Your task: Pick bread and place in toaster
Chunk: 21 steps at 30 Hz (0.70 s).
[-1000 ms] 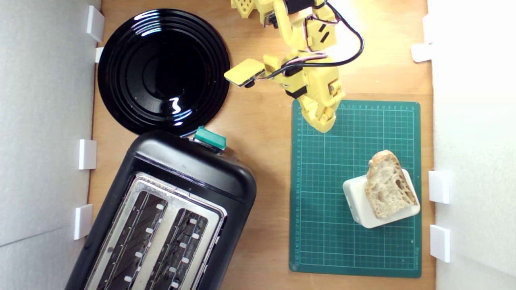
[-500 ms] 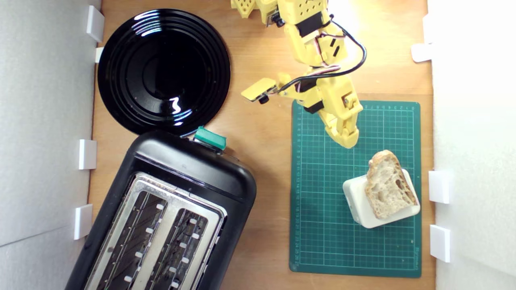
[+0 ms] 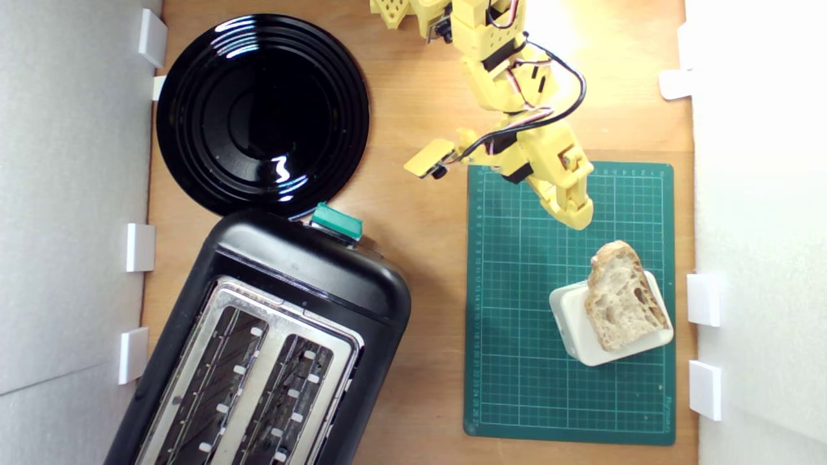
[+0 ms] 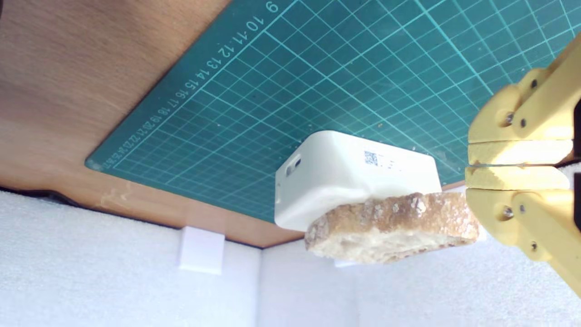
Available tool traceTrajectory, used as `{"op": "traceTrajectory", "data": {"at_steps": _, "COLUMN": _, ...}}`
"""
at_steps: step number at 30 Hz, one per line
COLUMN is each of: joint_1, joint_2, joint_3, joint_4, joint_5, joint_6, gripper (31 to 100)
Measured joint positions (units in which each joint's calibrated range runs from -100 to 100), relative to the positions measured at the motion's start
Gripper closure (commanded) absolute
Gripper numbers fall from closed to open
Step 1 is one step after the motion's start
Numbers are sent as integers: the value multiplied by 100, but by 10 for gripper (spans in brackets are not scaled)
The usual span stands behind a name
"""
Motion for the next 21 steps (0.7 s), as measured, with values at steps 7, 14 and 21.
{"op": "traceTrajectory", "data": {"at_steps": 7, "joint_1": 0, "joint_2": 50, "joint_3": 0, "joint_4": 0, "joint_5": -246, "joint_6": 0, "gripper": 757}}
{"op": "traceTrajectory", "data": {"at_steps": 14, "joint_1": 0, "joint_2": 50, "joint_3": 0, "joint_4": 9, "joint_5": -246, "joint_6": 0, "gripper": 631}}
{"op": "traceTrajectory", "data": {"at_steps": 21, "joint_1": 0, "joint_2": 50, "joint_3": 0, "joint_4": -53, "joint_5": -246, "joint_6": 0, "gripper": 585}}
